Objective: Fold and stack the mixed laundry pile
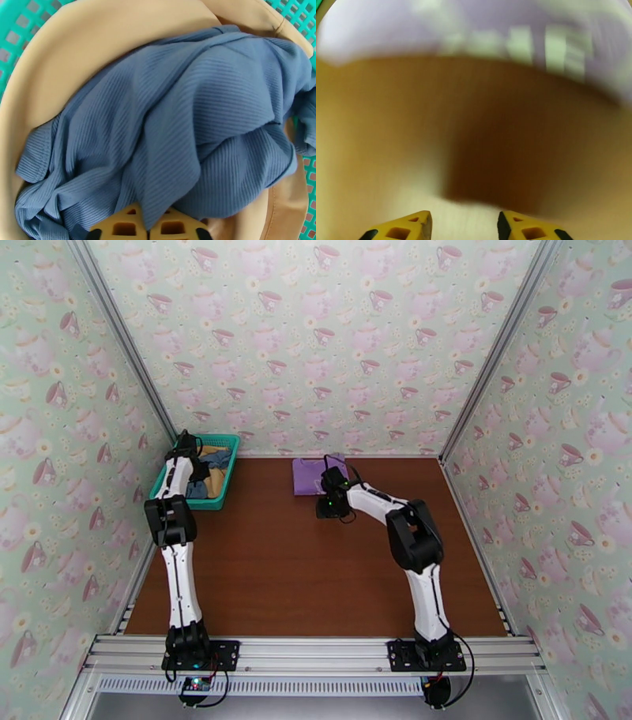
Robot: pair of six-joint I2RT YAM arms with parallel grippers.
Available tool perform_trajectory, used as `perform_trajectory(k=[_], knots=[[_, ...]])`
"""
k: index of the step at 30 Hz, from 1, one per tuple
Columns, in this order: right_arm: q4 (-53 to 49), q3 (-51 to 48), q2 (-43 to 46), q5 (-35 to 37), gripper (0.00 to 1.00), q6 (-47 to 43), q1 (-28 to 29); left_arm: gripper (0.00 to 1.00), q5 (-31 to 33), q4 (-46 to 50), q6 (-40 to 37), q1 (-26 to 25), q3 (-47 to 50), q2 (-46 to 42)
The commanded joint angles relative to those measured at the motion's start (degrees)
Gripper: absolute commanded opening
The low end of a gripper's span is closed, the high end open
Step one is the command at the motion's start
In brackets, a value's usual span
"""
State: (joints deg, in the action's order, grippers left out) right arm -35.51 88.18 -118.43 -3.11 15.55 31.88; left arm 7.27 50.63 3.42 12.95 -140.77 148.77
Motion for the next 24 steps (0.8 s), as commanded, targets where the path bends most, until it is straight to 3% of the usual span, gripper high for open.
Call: perform_trajectory(k=[1,6,10,12,14,20,24], knots=[[4.64,-7.29,11.87,2.91,0.42,-1.93,2.04,0.00,0.23,-2.84,-0.11,-0.22,0.06,-5.75],[5.77,-18.66,29.86,6.56,0.38,-1.52,3.32,0.00,-1.03,-2.46,-0.39,-0.82,1.38,-17.60],[12.71,-28.38,43.69,6.45,0.34,0.95,3.12,0.00,-3.29,1.80,-0.43,-1.82,-0.56,-25.65],[14.69,-32.09,49.00,4.76,0.10,2.21,2.84,0.00,-4.98,4.83,-0.19,-2.89,-1.62,-29.11],[15.24,-34.58,52.97,3.01,0.00,1.27,2.75,0.00,-7.09,8.26,0.31,-4.42,-2.51,-32.50],[10.80,-33.64,58.28,-0.19,0.00,-6.32,2.57,0.00,-11.08,19.79,1.59,-15.36,-4.07,-43.40],[11.21,-34.05,58.58,-4.58,0.01,-9.74,2.47,0.00,-15.76,24.48,6.37,-23.80,0.96,-50.42]])
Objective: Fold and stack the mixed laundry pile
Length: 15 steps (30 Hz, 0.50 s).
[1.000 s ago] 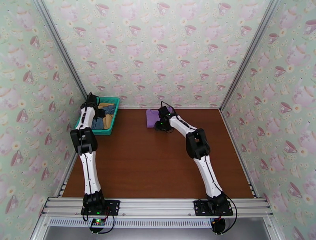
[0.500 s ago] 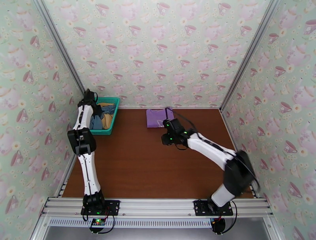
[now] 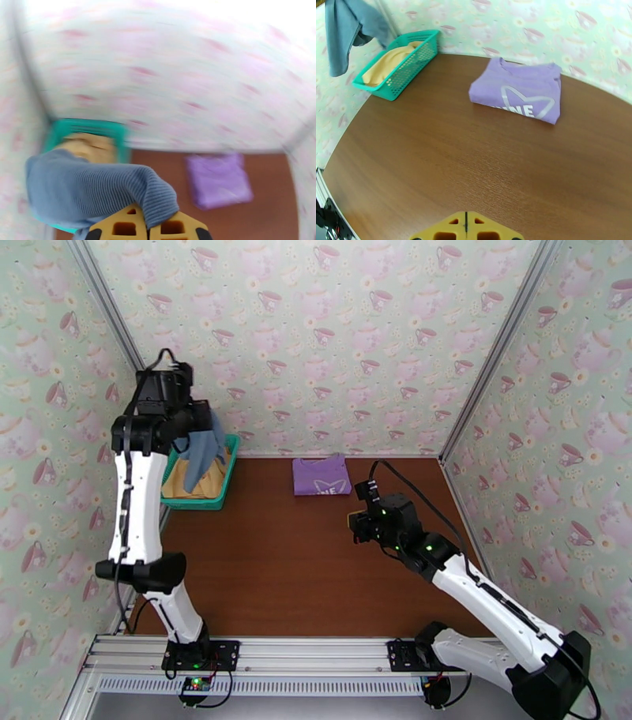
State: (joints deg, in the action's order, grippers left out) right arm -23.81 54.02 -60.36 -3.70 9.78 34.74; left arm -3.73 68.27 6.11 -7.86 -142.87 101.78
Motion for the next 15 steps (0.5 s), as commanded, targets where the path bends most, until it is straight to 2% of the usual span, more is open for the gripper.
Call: perform_trajectory(k=[1,5,7,9,11,15], knots=[[0.38,-0.55,0.27,-6.58,0.07,-5.05,-0.45,0.00,-4.27,6.86,4.45,-5.37,6.18,-5.48],[5.70,-3.96,-1.93,-15.08,0.26,-7.60,-0.39,0.00,-1.15,3.71,7.67,-12.70,21.38,-12.79],[7.53,-5.62,-3.57,-18.71,0.40,-9.04,-0.06,0.00,-0.86,0.63,9.71,-14.53,30.09,-16.01],[8.55,-7.63,-5.17,-17.85,0.59,-11.21,1.51,0.00,-0.63,-3.12,11.94,-15.82,38.93,-18.93],[9.38,-9.69,-6.59,-15.83,0.69,-12.33,3.01,0.00,-1.02,-7.17,13.81,-16.87,47.23,-21.31],[12.77,-13.22,-11.26,-16.09,0.72,-9.72,3.75,0.00,-2.45,-16.27,17.77,-18.49,64.41,-24.36]])
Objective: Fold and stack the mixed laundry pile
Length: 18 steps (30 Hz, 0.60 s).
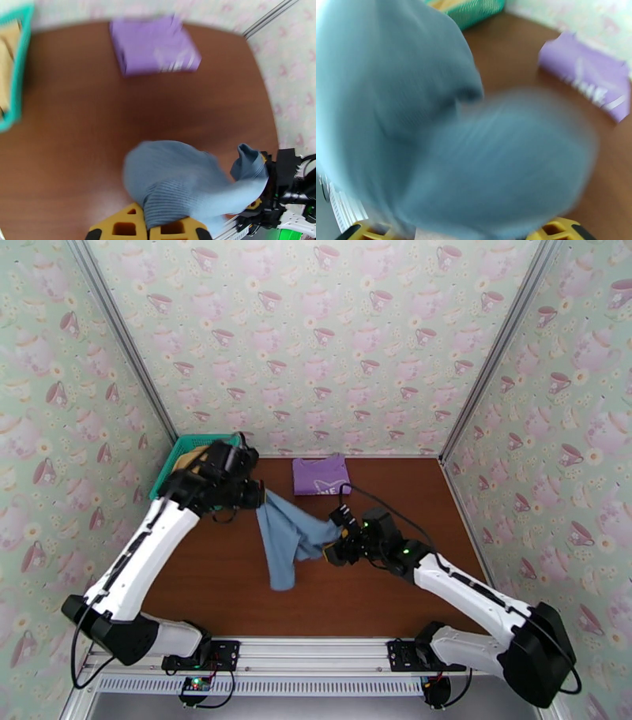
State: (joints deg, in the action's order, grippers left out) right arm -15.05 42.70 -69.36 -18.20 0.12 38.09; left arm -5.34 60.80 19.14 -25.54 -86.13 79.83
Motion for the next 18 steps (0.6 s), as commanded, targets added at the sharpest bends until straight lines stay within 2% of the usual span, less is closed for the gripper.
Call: perform_trajectory(k=[1,4,7,13,18], knots=[[4.72,-2.38,-3.49,-1.86,0.72,0.73,0.41,0.00,-0.90,-10.70,5.66,-1.06,11.26,-2.57],[5.45,-2.39,-8.23,-2.28,0.72,3.75,0.63,0.00,0.02,-16.46,8.00,-1.87,21.62,-1.38],[3.41,-0.49,-13.11,-2.86,0.74,6.12,1.66,0.00,2.21,-20.35,8.93,-2.23,27.50,0.85],[3.00,3.17,-20.30,-0.71,0.77,11.77,5.52,0.00,13.68,-20.74,8.60,-2.23,27.94,2.21],[5.41,5.22,-24.56,0.48,0.76,13.23,6.98,0.00,15.11,-20.18,7.43,-1.84,25.64,4.28]])
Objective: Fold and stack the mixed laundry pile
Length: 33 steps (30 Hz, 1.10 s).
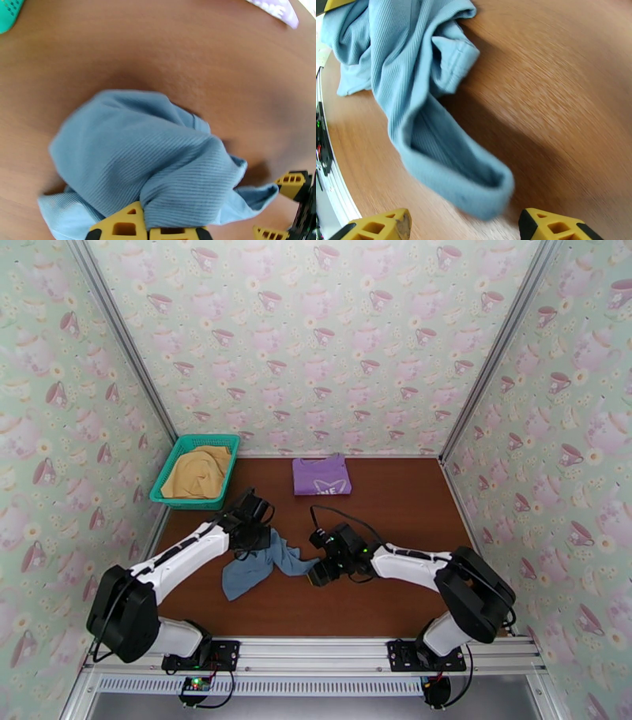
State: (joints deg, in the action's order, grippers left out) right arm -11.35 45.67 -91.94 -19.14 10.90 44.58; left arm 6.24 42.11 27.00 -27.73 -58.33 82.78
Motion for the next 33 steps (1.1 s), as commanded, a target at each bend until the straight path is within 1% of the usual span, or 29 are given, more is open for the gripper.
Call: perform_trajectory(k=[1,4,5,6,7,8,9,10,12,15,17,19,21,24,29,31,33], knots=[[1.47,3.05,-3.08,1.64,0.76,2.08,0.52,0.00,3.17,-1.65,-0.67,0.44,-2.31,1.71],[1.49,5.57,-5.89,2.13,0.72,0.01,0.77,0.00,2.51,-1.95,-1.33,0.53,-2.58,2.55],[1.36,6.64,-6.97,1.69,0.67,-0.97,0.76,0.00,2.61,-1.92,-1.51,0.65,-2.58,2.71],[0.98,7.76,-7.92,1.47,0.57,-1.76,0.76,0.00,2.61,-1.93,-1.59,0.65,-2.58,2.73],[0.06,9.20,-8.79,0.98,0.40,-2.68,0.73,0.00,2.54,-1.85,-1.63,0.87,-2.44,2.69],[-1.42,10.49,-9.27,0.30,0.20,-3.60,0.73,0.00,2.64,-1.77,-1.69,0.99,-2.49,2.51],[-3.27,11.80,-9.06,-0.29,0.04,-4.23,0.77,0.00,2.70,-1.56,-1.84,1.15,-2.48,2.24],[-5.39,12.93,-7.82,-0.80,0.00,-4.64,0.77,0.00,2.83,-1.04,-2.05,1.38,-2.57,1.76],[-10.19,15.18,-2.91,-2.29,0.00,-4.85,0.77,0.00,3.56,0.67,-2.38,2.08,-3.35,0.46],[-20.32,21.34,7.46,-1.63,0.00,-4.96,0.66,0.00,6.16,5.39,-3.21,3.68,-6.40,-2.57],[-27.79,27.94,12.80,-0.62,0.00,-5.34,-0.13,0.00,7.95,9.16,-4.49,5.29,-10.03,-4.47],[-32.90,34.57,14.98,-2.88,0.00,-5.45,-2.44,0.00,8.32,12.46,-6.70,7.20,-14.58,-5.02],[-36.44,41.69,14.57,-7.97,0.00,-4.48,-5.98,0.00,8.83,14.98,-9.60,8.77,-19.87,-4.53],[-38.13,50.99,11.31,-14.60,0.00,-1.62,-10.73,0.00,7.80,17.92,-14.07,10.88,-28.52,-2.25],[-40.47,67.88,2.12,-18.01,0.00,0.98,-15.21,0.00,5.69,23.10,-20.02,12.52,-45.52,4.57],[-40.50,72.77,-0.69,-18.87,0.00,2.33,-16.91,0.00,5.30,25.67,-21.48,12.51,-52.17,7.28],[-40.02,75.02,-2.19,-19.78,0.00,3.38,-18.34,0.00,4.35,28.18,-22.49,12.33,-57.83,9.38]])
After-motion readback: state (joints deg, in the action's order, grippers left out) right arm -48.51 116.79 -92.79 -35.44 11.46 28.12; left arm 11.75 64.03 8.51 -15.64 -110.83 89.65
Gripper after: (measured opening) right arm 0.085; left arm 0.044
